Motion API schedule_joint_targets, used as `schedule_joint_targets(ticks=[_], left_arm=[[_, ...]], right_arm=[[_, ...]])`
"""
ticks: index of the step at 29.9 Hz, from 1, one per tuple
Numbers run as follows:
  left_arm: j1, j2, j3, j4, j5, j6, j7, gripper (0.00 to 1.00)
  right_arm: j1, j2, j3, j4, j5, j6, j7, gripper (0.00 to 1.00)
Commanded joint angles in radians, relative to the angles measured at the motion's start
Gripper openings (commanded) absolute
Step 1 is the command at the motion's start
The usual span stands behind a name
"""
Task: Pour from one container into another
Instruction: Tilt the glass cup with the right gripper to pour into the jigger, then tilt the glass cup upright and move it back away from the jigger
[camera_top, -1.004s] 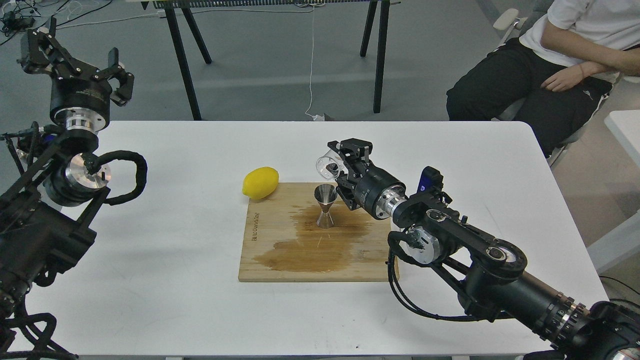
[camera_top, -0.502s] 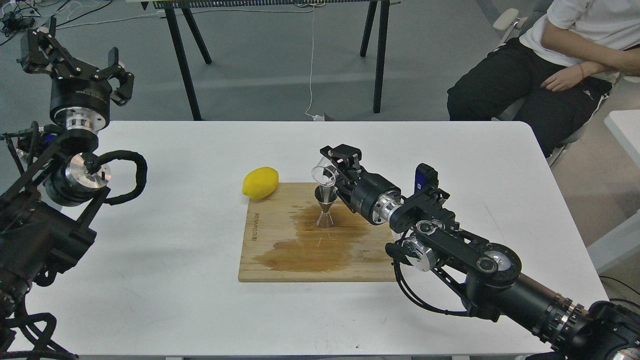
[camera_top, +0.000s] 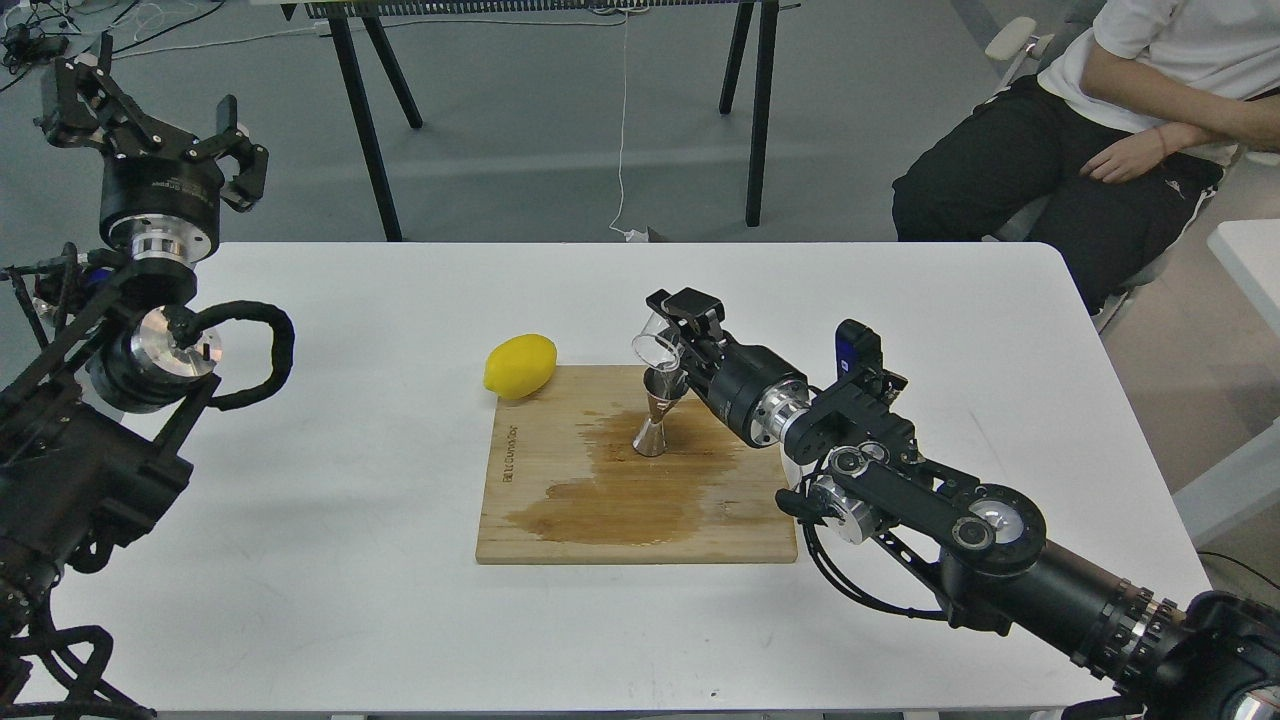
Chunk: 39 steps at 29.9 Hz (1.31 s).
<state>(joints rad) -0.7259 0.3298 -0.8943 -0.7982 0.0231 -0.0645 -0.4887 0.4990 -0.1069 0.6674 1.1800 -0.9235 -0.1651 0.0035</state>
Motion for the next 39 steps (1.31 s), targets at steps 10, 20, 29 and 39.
schedule_joint_targets(ticks=[10,20,29,39], left_arm=[[0.000,0.000,0.000,0.001,0.000,0.000,0.000,1.00],[-0.001,0.002,0.000,-0.001,-0.002,0.002,0.000,1.00],[-0.001,0.002,0.000,-0.001,0.000,0.002,0.000,1.00],[-0.001,0.002,0.000,0.001,-0.002,0.000,0.000,1.00]], right_arm=[[0.006,0.000,0.000,0.007,-0.002,-0.001,0.001,0.41],[0.020,-0.007,0.000,0.023,-0.002,-0.001,0.000,0.41],[0.023,-0.025,-0.003,0.024,-0.006,-0.001,0.001,0.41],[0.024,-0.028,-0.054,0.024,-0.051,-0.008,0.023,0.41]])
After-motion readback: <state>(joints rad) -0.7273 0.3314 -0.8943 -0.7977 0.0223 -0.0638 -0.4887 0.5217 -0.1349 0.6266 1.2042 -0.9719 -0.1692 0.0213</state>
